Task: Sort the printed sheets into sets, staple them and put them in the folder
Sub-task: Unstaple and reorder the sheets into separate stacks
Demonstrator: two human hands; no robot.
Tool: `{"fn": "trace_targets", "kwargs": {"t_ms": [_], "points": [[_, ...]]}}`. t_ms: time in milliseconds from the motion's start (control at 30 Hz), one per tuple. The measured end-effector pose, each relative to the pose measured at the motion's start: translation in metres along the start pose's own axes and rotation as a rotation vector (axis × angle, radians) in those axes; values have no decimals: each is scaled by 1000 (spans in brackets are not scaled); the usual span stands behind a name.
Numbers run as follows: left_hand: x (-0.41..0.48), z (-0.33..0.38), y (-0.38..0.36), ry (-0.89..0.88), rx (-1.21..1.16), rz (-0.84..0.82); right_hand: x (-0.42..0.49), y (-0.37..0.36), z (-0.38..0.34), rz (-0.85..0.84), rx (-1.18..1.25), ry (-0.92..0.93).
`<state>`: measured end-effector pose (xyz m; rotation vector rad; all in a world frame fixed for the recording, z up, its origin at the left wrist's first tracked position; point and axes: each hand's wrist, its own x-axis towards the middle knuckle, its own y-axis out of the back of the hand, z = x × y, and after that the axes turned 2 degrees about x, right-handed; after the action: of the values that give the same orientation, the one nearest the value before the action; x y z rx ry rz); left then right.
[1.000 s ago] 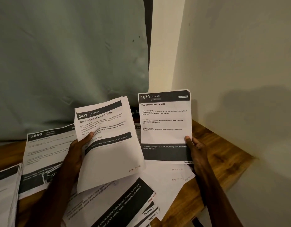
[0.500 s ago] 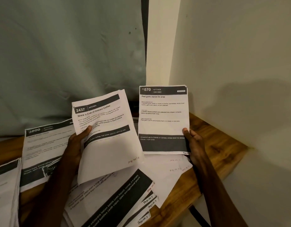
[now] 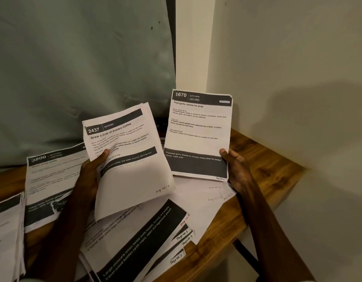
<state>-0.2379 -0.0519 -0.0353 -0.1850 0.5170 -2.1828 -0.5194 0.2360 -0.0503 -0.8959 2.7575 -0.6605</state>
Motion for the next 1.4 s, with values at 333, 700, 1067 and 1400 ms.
{"fn": "trace_targets", "kwargs": {"t_ms": [333, 700, 1067, 1400], "points": [[-11, 18, -3, -15, -263, 1, -12, -28, 2, -26, 5, -45], [-12, 91, 15, -173, -45, 81, -57, -102, 10, -425, -575, -48], [-21, 52, -33, -1, 19, 134, -45, -99, 43, -396, -1001, 498], [-9, 23, -33, -21, 57, 107, 34, -20, 1, 138, -1322, 152]]}}
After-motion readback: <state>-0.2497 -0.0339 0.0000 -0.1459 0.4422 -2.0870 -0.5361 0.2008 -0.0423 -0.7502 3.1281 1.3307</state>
